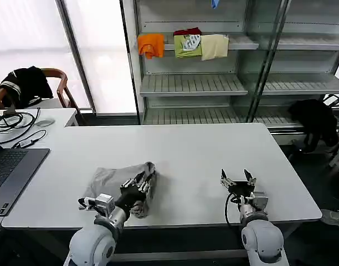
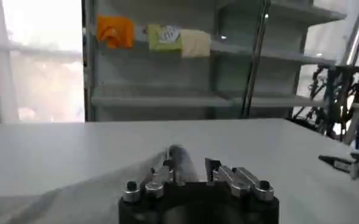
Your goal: Fold and organize the clothes.
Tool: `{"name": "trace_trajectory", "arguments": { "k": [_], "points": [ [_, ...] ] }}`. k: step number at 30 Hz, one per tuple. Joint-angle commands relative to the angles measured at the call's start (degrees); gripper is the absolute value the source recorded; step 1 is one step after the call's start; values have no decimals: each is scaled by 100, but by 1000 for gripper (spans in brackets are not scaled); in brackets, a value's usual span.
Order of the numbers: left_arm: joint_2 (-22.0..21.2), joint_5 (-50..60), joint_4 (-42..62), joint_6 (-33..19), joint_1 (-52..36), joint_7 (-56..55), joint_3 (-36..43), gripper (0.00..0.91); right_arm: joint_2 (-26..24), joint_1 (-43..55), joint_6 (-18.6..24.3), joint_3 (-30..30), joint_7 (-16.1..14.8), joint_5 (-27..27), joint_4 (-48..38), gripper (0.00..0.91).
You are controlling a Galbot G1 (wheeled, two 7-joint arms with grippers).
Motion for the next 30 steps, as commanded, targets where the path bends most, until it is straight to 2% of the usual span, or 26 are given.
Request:
{"name": "trace_trajectory", "arguments": {
  "k": [1, 6, 10, 13, 21, 30],
  "points": [
    [474, -1315, -927, 7, -176, -221, -866, 907, 0, 7, -1, -1, -2, -1, -2, 907],
    [678, -1656, -27, -55, 27, 181, -2262, 907, 30, 31, -5, -49, -1, -15, -37, 907],
    [838, -1666, 1093, -325, 75, 425, -2770, 907, 66, 37, -5, -76, -10, -54, -83, 907],
    [875, -1690, 1481, -361, 86, 400, -2701, 907, 69, 44, 2, -119, -11, -113, -126, 907],
    [618, -1026, 2038, -449, 53, 426, -2445, 907, 98, 49, -29, -162, -36, -193, -90, 907],
    [510, -470, 2078, -477, 238, 496, -2264, 907, 93, 84, -44, -198, -36, -185, -59, 907]
  ]
}}
